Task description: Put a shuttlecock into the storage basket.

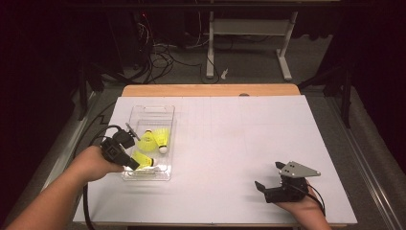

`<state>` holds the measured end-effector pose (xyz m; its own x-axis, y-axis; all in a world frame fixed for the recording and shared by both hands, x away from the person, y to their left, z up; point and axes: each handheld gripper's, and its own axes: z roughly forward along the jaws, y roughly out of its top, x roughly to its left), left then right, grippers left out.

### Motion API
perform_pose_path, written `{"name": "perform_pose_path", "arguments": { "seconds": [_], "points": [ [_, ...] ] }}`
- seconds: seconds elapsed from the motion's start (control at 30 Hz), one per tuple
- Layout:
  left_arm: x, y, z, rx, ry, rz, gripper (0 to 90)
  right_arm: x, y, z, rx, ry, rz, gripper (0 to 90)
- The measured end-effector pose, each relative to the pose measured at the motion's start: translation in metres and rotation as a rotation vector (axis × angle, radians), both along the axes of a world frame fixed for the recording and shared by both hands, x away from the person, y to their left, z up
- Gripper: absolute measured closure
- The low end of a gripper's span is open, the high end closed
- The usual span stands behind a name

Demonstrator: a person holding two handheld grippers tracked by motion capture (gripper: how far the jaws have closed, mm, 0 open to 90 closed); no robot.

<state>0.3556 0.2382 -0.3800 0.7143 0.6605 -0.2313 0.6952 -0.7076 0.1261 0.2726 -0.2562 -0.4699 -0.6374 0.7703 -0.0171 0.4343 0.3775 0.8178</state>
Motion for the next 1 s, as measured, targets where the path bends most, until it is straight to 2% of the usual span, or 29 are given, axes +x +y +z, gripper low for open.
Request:
{"name": "perform_pose_path", "arguments": {
  "seconds": [0.27, 0.73, 0.77, 0.83, 1.0],
  "points": [
    [0.001, 0.001, -0.005, 0.003, 0.011, 0.006, 89.7, 0.000, 0.000, 0.000, -0.002, 0.001, 0.001, 0.2],
    [0.003, -0.001, -0.010, 0.008, 0.019, -0.019, 89.8, 0.001, 0.000, -0.001, -0.006, 0.004, -0.001, 0.2],
    [0.001, -0.003, -0.012, -0.010, 0.006, 0.024, 89.8, 0.001, 0.000, -0.001, -0.006, 0.004, 0.000, 0.2],
    [0.001, -0.003, -0.012, -0.003, 0.030, 0.012, 89.8, 0.001, 0.000, -0.001, -0.007, 0.003, 0.002, 0.2],
    [0.001, -0.003, -0.014, -0.009, 0.025, 0.040, 89.8, 0.001, 0.000, -0.001, -0.007, 0.005, 0.001, 0.2]
  ]
}}
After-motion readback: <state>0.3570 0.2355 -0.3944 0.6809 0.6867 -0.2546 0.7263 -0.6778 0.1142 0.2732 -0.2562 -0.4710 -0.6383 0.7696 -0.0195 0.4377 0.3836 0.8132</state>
